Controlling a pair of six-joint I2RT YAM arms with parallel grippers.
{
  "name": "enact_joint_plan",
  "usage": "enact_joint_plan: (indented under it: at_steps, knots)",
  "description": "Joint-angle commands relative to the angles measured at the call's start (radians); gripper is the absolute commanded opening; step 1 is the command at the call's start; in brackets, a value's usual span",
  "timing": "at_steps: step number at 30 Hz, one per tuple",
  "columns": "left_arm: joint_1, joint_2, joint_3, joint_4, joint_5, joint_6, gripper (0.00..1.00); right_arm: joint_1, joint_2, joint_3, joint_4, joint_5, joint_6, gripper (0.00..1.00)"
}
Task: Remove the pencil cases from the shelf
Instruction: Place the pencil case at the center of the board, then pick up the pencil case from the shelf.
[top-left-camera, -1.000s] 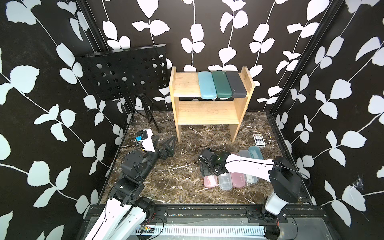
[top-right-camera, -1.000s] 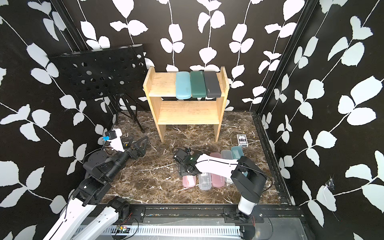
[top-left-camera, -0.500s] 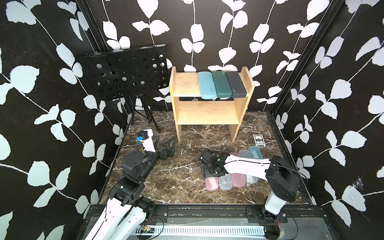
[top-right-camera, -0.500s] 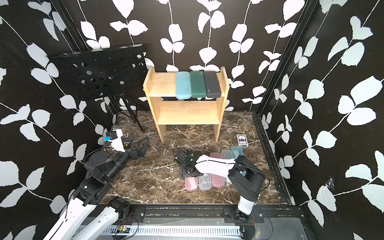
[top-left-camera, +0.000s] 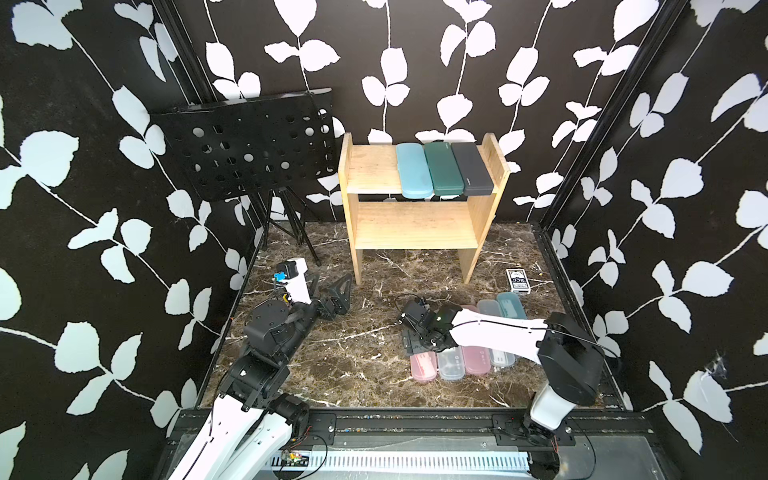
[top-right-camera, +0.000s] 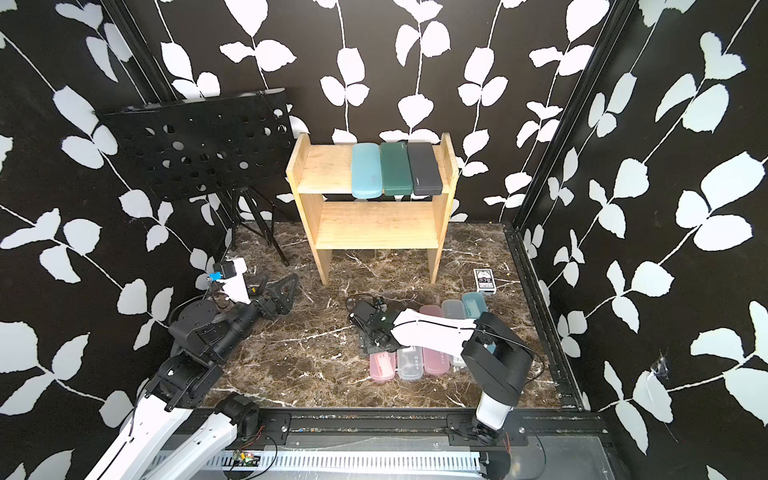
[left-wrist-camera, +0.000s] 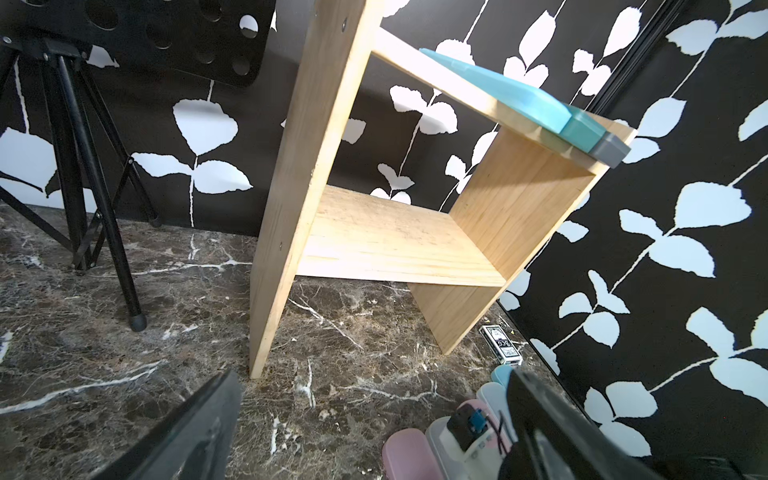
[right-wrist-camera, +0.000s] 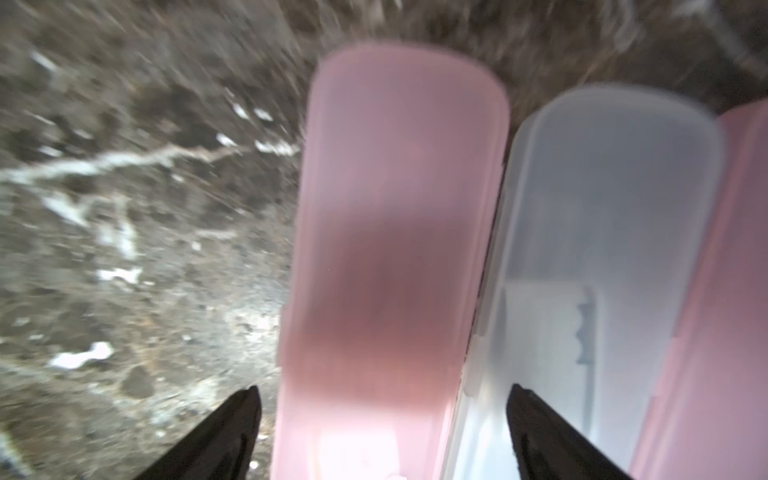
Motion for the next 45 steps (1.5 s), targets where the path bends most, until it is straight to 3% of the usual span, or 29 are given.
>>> enact_joint_plan:
  at_steps: [1, 4, 8, 11, 16, 19, 31, 45]
  knots:
    - [0.005, 0.058, 0.089, 0.012, 0.052, -0.044, 0.99, 0.005, -0.157, 0.063, -0.006, 0.090, -0.053, 0.99]
    - [0.005, 0.148, 0.151, 0.072, 0.153, -0.175, 0.99, -0.011, -0.253, 0.100, -0.040, 0.140, -0.097, 0.99]
    - [0.003, 0.330, 0.201, 0.354, 0.328, -0.475, 0.99, -0.096, -0.364, 0.102, -0.081, 0.105, -0.120, 0.99]
    - [-0.010, 0.474, 0.276, 0.493, 0.371, -0.629, 0.99, -0.157, -0.446, 0.064, -0.094, 0.094, -0.123, 0.99]
    - [-0.088, 0.628, 0.498, 0.363, 0.288, -0.565, 0.99, -0.235, -0.546, 0.023, -0.133, 0.076, -0.131, 1.00]
    - [-0.106, 0.708, 0.571, 0.393, 0.272, -0.601, 0.99, -0.258, -0.584, 0.012, -0.157, 0.070, -0.137, 0.99]
    - [-0.117, 0.858, 0.688, 0.402, 0.210, -0.651, 0.97, -0.317, -0.645, -0.001, -0.201, 0.037, -0.164, 0.99]
    - [-0.117, 0.932, 0.760, 0.398, 0.231, -0.680, 0.79, -0.351, -0.671, -0.029, -0.214, 0.009, -0.168, 0.99]
